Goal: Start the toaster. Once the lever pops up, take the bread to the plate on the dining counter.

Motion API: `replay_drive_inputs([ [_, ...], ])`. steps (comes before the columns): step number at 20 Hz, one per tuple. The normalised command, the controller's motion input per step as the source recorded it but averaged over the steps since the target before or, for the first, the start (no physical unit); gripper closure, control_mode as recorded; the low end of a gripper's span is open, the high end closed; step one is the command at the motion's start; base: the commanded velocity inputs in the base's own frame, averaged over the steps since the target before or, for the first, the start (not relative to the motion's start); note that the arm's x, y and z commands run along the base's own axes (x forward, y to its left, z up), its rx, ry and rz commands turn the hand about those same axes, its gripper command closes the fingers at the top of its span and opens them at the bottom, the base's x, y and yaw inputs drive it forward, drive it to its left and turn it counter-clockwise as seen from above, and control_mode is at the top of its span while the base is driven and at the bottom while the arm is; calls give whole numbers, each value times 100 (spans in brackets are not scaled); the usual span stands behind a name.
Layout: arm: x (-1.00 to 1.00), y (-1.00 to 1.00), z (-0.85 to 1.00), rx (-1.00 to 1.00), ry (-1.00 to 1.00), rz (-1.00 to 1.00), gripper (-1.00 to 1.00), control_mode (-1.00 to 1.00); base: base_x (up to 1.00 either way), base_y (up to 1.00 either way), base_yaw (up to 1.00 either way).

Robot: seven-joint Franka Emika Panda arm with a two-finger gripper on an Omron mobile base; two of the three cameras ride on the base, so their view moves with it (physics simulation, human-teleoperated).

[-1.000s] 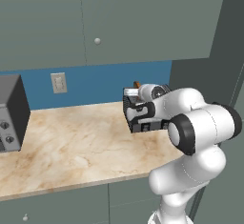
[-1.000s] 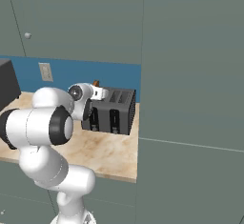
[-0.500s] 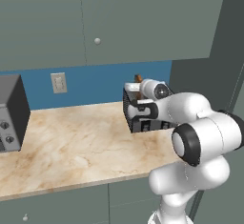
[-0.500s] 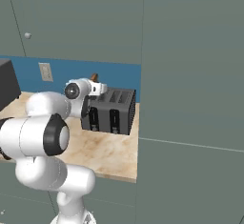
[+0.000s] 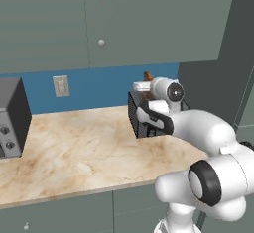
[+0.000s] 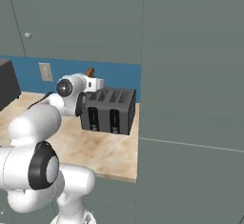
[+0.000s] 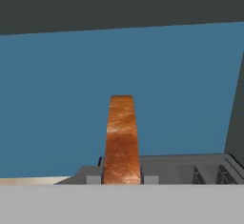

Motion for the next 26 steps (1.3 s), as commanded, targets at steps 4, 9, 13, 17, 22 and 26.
replay_drive_inputs([
  [4,-85,1,19,-2,6,0,100,-100,0,0,0],
  [9,-87,0,20,-3,5,0,100,-100,0,0,0],
  [13,-74,0,40,-1,3,0,100,-100,0,0,0],
  [17,-77,0,33,0,9,0,100,-100,0,0,0],
  [22,-76,0,27,0,23,0,100,-100,0,0,0],
  [26,-69,0,26,0,28,0,100,-100,0,0,0],
])
